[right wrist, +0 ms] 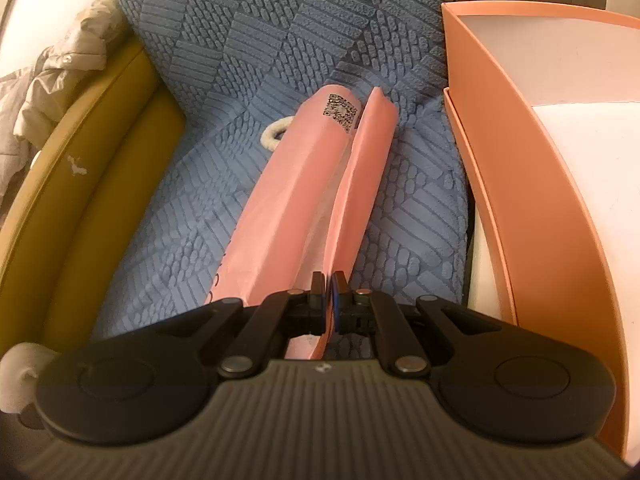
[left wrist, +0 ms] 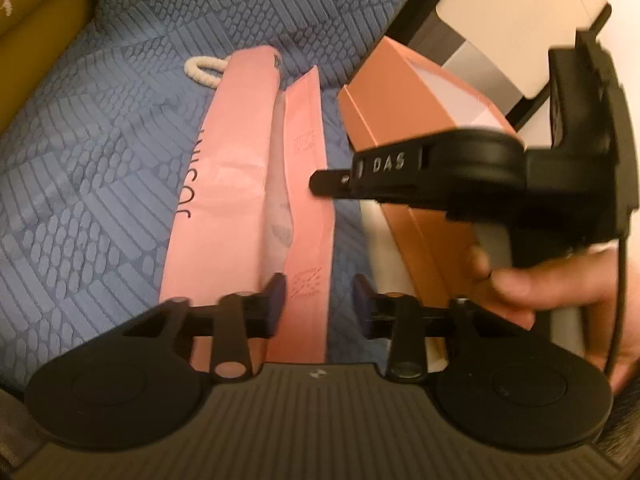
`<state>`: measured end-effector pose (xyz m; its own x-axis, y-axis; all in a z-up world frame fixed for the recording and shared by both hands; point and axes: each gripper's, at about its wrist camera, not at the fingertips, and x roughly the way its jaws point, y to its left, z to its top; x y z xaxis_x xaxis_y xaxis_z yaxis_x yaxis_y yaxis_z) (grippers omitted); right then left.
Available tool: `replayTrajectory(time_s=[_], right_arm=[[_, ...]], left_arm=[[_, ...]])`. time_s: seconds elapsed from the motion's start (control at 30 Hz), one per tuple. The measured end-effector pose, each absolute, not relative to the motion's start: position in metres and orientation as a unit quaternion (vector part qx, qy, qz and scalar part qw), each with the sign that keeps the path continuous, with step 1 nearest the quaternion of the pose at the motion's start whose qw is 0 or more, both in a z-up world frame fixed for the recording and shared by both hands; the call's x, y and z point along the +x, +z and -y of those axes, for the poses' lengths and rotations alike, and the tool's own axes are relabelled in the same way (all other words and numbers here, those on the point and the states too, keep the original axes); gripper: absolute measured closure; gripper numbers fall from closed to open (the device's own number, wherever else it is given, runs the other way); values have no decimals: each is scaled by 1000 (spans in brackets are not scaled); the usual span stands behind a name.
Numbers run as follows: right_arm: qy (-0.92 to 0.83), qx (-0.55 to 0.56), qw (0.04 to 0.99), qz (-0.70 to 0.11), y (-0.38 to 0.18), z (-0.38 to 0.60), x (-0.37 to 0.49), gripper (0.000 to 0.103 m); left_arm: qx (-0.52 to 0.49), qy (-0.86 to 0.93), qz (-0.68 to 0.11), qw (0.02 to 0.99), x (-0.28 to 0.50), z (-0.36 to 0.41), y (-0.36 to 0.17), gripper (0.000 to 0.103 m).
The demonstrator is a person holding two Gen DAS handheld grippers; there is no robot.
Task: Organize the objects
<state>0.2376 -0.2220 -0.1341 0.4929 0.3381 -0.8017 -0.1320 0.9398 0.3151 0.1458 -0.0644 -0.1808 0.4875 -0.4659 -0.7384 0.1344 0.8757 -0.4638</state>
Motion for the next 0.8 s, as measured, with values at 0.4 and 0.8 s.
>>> replayTrajectory(time_s=[0.4,0.8], right_arm=[[148,115,850,-492,-136,217,238,93],[134,103,846,-505,-145,214,236,94]], left_arm=[[-214,-141,-482,838,143,42,-199,90],[-177,-92,-479,855,145,36,-203,89]])
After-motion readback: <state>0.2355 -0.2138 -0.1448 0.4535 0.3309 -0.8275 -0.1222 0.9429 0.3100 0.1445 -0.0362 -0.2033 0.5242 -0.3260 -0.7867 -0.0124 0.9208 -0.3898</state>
